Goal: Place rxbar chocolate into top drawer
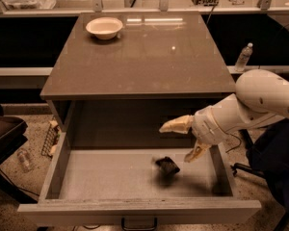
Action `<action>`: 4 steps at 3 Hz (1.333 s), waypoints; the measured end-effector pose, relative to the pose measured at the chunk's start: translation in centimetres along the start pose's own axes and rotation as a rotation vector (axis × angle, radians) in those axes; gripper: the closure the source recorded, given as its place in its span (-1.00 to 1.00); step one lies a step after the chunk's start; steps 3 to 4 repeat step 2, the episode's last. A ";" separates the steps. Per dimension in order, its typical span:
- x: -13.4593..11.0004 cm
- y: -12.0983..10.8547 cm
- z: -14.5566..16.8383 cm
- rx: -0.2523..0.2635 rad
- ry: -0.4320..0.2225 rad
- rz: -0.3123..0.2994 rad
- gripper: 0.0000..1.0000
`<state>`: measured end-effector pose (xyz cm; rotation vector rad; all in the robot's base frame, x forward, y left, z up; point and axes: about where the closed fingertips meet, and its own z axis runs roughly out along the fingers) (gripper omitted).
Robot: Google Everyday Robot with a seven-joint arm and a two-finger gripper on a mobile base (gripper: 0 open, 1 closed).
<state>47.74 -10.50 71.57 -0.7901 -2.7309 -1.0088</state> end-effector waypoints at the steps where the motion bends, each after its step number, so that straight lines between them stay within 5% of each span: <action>1: 0.0 0.0 0.0 0.001 0.001 -0.001 -1.00; 4: 0.0 0.0 0.0 0.001 0.001 -0.001 -1.00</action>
Offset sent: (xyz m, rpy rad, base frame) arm -0.0002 0.0006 0.0000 -0.0001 0.0002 0.0015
